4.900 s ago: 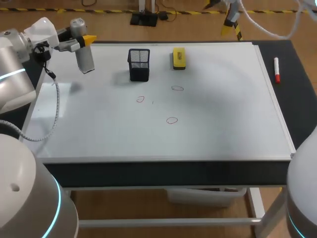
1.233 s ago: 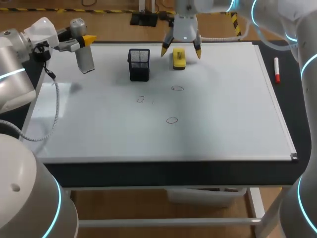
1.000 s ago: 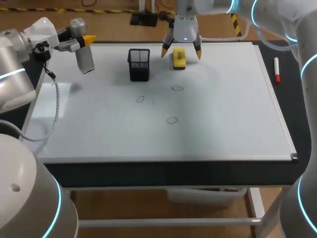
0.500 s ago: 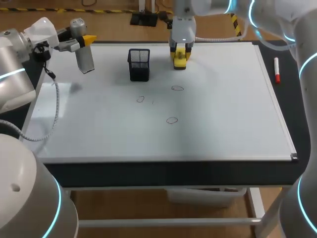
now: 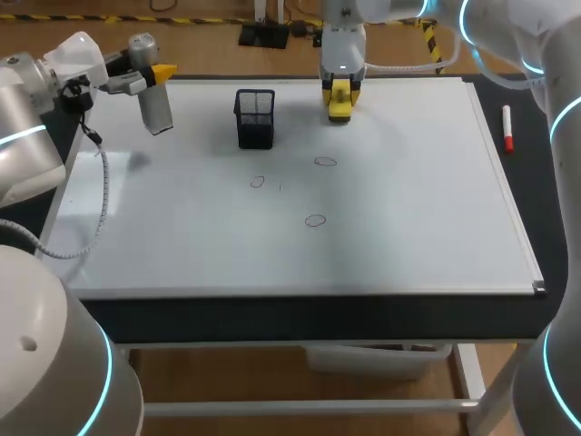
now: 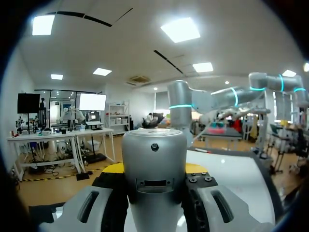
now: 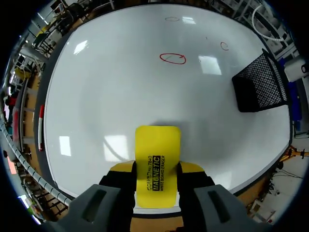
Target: Pick up the inspection probe, press it on each red-marked spot on the whiteboard one by one, put down the probe, pick up the eraser, and wipe off all the red marks.
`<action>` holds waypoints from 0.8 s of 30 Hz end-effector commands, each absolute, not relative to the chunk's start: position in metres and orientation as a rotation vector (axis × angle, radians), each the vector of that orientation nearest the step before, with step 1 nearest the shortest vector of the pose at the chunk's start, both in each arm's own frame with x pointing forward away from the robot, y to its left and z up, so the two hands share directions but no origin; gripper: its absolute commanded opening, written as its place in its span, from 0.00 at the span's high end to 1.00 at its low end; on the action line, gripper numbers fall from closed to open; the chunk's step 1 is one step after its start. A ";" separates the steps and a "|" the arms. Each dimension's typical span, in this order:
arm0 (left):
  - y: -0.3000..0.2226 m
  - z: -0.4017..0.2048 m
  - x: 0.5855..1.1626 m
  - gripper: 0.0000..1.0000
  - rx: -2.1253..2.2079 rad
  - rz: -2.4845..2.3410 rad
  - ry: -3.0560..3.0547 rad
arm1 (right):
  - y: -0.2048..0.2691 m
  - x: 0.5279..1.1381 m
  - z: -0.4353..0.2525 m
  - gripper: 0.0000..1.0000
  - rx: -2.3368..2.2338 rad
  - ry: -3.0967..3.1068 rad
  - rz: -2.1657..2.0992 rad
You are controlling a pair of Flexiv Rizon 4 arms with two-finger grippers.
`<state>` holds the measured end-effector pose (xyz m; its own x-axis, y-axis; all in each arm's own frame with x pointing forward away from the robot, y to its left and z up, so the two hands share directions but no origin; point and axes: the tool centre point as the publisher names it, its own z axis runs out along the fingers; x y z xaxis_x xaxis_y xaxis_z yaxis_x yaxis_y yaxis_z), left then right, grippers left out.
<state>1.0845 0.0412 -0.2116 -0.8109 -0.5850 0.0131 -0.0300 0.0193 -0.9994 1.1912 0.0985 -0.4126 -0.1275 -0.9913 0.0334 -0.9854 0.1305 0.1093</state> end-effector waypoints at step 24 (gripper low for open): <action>0.041 -0.211 1.085 1.00 -0.624 -1.846 1.897 | -0.020 1.088 -0.366 1.00 1.760 -2.599 0.137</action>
<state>1.0845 0.0412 -0.2116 -0.8109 -0.5850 0.0132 -0.0301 0.0192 -0.9994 1.1347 -0.0115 -0.3878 -0.3722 -0.9266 0.0541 -0.8926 0.3733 0.2529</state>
